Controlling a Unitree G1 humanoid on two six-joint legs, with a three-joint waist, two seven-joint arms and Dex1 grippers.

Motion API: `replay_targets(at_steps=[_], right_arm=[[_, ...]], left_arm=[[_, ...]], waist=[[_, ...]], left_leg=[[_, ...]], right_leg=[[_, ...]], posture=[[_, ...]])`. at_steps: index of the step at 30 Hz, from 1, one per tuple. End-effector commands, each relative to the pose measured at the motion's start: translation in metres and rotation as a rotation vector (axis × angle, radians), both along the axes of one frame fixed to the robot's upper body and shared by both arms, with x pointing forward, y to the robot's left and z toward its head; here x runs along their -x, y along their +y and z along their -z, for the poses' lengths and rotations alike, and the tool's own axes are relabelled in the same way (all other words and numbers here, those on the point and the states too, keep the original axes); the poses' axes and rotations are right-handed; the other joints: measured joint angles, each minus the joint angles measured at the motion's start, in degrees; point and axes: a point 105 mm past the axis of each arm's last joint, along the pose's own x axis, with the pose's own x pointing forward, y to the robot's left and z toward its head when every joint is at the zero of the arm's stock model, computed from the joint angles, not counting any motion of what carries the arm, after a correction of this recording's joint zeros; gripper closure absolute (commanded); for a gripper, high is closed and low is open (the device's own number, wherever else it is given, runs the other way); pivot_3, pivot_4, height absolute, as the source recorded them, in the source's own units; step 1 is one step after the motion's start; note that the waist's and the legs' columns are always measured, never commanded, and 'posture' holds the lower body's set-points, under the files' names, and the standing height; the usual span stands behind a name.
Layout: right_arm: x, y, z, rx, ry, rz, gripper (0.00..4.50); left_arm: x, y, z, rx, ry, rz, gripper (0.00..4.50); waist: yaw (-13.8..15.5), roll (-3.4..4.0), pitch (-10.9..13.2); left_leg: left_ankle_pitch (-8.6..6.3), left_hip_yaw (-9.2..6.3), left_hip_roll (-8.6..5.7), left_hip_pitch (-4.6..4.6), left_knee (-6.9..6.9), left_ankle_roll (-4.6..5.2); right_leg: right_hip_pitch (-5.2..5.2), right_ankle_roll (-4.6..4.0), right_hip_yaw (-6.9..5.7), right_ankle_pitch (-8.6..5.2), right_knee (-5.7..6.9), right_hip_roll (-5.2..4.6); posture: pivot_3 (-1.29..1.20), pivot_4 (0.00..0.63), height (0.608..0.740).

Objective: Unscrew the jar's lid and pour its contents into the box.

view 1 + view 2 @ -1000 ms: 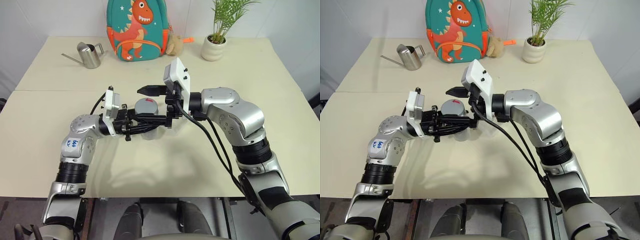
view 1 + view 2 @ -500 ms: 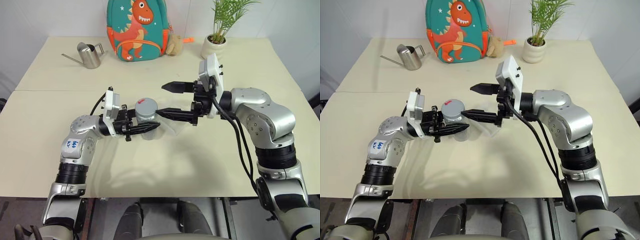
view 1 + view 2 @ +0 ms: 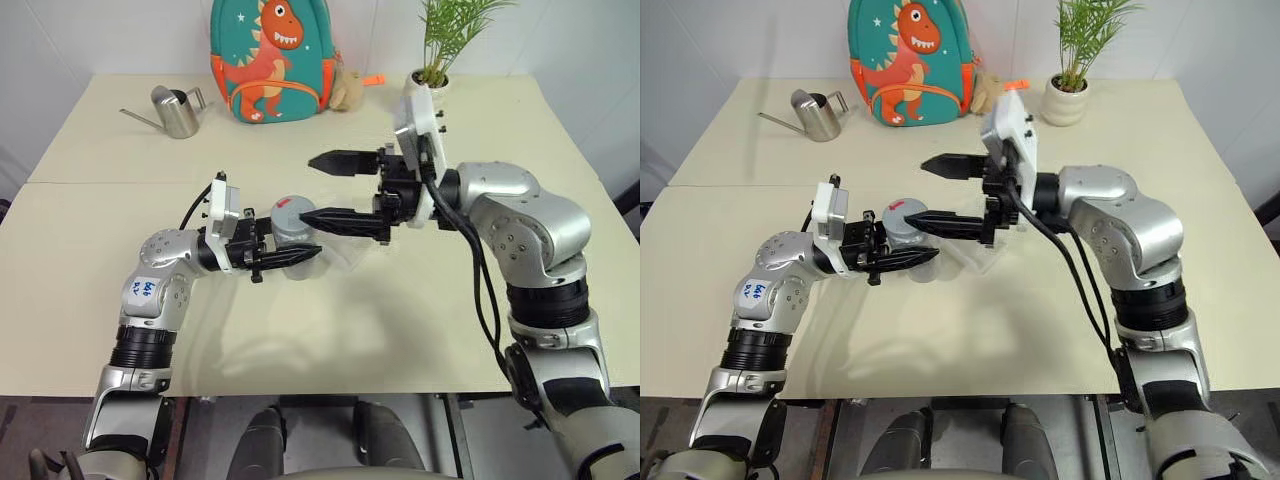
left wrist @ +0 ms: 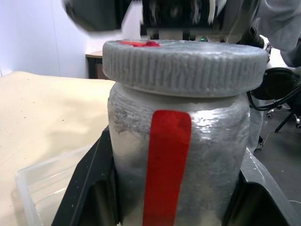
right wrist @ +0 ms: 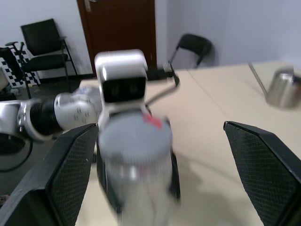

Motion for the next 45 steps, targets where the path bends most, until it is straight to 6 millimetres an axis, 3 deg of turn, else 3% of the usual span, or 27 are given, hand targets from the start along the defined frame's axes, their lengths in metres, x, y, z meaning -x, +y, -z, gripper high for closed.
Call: replay_targets(at_steps=[1, 9, 25, 39, 42, 45], right_arm=[[0.004, 0.017, 0.000, 0.018, -0.025, -0.027, 0.02], [-0.002, 0.031, 0.009, 0.054, -0.024, -0.011, 0.02], [-0.010, 0.007, 0.009, 0.046, -0.012, 0.027, 0.02], [0.001, 0.016, 0.008, 0.027, -0.008, -0.034, 0.02], [0.003, 0.016, 0.007, 0.021, -0.008, -0.048, 0.63], [0.006, 0.016, 0.006, 0.017, -0.004, -0.059, 1.58]], left_arm=[[0.004, -0.002, -0.006, 0.017, -0.028, 0.013, 2.55], [0.003, -0.003, -0.007, 0.018, -0.029, 0.016, 2.55], [0.002, -0.004, -0.008, 0.019, -0.033, 0.013, 2.55], [0.003, -0.003, -0.008, 0.014, -0.037, 0.014, 2.55], [0.003, -0.003, -0.007, 0.014, -0.036, 0.012, 2.55], [0.003, -0.003, -0.007, 0.015, -0.034, 0.011, 2.55]], waist=[[0.0, 0.00, 0.0], [0.0, 0.00, 0.0], [0.0, 0.00, 0.0], [0.0, 0.00, 0.0], [0.0, 0.00, 0.0], [0.0, 0.00, 0.0]], left_leg=[[0.00, 0.00, 0.00, -0.01, 0.00, 0.00], [0.00, 0.00, -0.01, -0.03, 0.00, 0.00], [0.00, 0.00, 0.00, -0.02, 0.00, 0.00], [0.00, 0.00, 0.00, -0.02, 0.00, 0.00], [0.00, 0.00, 0.00, -0.02, -0.01, 0.00], [0.00, 0.00, -0.01, -0.02, 0.00, 0.00]], right_leg=[[0.00, 0.00, 0.00, 0.00, 0.02, 0.00], [0.00, 0.00, 0.00, 0.00, 0.13, 0.00], [-0.01, 0.00, 0.00, 0.00, 0.14, 0.00], [-0.01, 0.00, 0.00, 0.00, 0.14, 0.00], [-0.01, 0.00, 0.00, 0.00, 0.14, 0.00], [-0.01, 0.00, 0.00, 0.00, 0.14, 0.00]], posture=[[0.00, 0.150, 0.740], [0.00, 0.150, 0.740], [0.00, 0.150, 0.740], [0.00, 0.150, 0.740], [0.00, 0.150, 0.740], [0.00, 0.150, 0.740]])
